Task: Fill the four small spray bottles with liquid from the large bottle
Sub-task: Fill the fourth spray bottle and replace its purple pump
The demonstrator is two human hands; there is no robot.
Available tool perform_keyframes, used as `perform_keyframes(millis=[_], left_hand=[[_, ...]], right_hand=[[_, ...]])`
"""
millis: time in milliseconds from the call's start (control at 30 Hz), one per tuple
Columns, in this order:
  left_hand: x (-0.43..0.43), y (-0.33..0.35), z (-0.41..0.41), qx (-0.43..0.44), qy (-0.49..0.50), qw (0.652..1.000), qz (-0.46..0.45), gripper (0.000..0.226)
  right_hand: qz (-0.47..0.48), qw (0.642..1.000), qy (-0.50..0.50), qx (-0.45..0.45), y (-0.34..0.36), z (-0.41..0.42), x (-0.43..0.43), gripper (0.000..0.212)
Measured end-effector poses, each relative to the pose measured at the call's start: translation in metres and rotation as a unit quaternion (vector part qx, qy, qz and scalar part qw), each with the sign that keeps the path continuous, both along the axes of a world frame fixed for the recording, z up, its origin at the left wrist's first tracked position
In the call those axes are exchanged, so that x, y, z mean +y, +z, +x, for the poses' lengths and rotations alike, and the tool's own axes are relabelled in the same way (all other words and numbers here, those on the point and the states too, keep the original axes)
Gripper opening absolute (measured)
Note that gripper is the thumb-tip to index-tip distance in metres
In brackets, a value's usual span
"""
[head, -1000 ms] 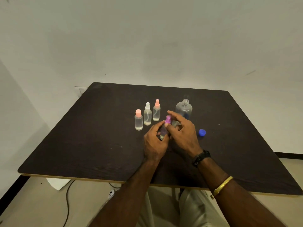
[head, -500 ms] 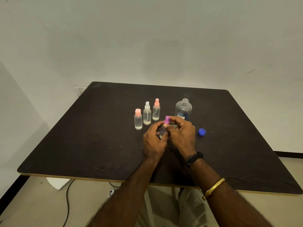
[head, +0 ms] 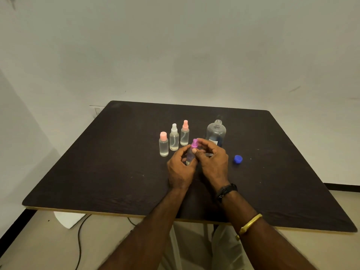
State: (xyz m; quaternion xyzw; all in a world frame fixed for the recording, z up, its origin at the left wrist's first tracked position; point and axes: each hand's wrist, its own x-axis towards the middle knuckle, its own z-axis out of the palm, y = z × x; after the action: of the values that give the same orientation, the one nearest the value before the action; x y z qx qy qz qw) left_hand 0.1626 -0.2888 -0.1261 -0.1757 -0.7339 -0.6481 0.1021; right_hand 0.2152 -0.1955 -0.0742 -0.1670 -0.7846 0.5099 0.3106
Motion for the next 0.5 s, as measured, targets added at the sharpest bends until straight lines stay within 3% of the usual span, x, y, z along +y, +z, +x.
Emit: perform_keyframes(millis=[500], left_hand=[[-0.037, 0.016, -0.019, 0.030, 0.064, 0.997, 0.017, 0.046]], right_hand=[[-0.042, 0.999, 0.016, 0.028, 0.006, -0.013, -0.022, 0.028]])
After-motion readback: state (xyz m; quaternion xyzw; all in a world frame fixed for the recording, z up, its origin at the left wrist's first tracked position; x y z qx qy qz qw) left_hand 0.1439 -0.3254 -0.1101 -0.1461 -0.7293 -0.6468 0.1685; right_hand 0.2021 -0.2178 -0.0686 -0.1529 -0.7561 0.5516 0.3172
